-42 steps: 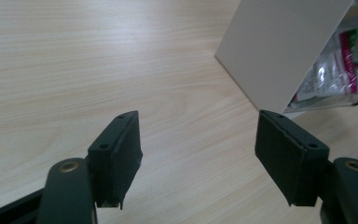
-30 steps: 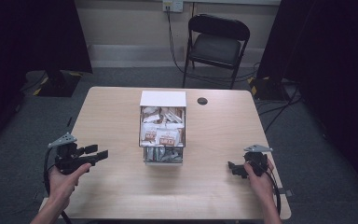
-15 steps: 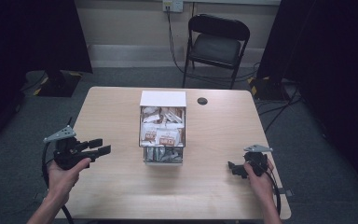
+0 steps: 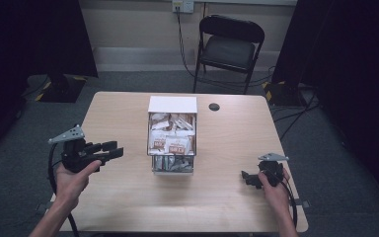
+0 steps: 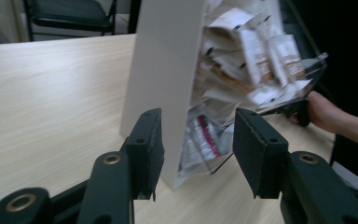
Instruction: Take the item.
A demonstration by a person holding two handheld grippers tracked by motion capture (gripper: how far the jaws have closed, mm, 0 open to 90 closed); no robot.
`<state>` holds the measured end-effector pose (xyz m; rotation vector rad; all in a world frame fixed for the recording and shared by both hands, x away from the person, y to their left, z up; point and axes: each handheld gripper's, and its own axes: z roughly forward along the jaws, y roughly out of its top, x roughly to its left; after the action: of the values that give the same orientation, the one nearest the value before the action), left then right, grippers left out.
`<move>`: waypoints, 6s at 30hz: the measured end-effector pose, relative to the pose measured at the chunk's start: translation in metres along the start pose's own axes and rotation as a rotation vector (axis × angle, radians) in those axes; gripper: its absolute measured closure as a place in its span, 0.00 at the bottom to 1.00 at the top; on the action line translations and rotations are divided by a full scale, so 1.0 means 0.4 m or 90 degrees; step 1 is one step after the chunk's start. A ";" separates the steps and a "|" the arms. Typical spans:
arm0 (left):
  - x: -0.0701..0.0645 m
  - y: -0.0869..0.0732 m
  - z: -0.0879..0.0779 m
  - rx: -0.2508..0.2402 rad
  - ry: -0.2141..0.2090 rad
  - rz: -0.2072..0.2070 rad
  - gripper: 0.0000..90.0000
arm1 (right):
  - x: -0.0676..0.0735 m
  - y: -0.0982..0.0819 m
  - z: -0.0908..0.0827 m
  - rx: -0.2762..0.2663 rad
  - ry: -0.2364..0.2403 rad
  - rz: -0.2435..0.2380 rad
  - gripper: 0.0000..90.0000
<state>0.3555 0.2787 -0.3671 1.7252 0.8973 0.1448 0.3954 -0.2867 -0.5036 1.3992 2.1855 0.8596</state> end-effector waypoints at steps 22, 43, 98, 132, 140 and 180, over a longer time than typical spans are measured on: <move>-0.087 0.118 0.053 -0.027 -0.051 0.072 0.62 | 0.000 0.000 0.000 0.000 0.000 0.000 0.00; -0.131 0.170 0.185 -0.006 -0.134 0.120 0.73 | 0.000 0.000 0.000 0.000 0.000 0.000 0.00; -0.165 0.158 0.263 0.080 -0.190 0.187 0.98 | 0.000 0.000 0.000 0.000 0.000 0.000 0.00; -0.127 0.168 0.154 -0.021 -0.183 0.141 0.98 | 0.000 0.000 0.000 0.000 -0.001 0.001 0.00; -0.104 0.169 0.112 -0.041 -0.160 0.135 0.98 | 0.000 0.000 0.000 0.000 0.000 0.000 0.00; -0.034 0.122 -0.078 -0.079 -0.079 0.116 0.98 | 0.000 0.000 0.000 0.000 -0.001 0.001 0.00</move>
<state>0.3536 0.2905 -0.3087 1.6784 0.6268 0.2077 0.3952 -0.2866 -0.5036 1.4005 2.1837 0.8594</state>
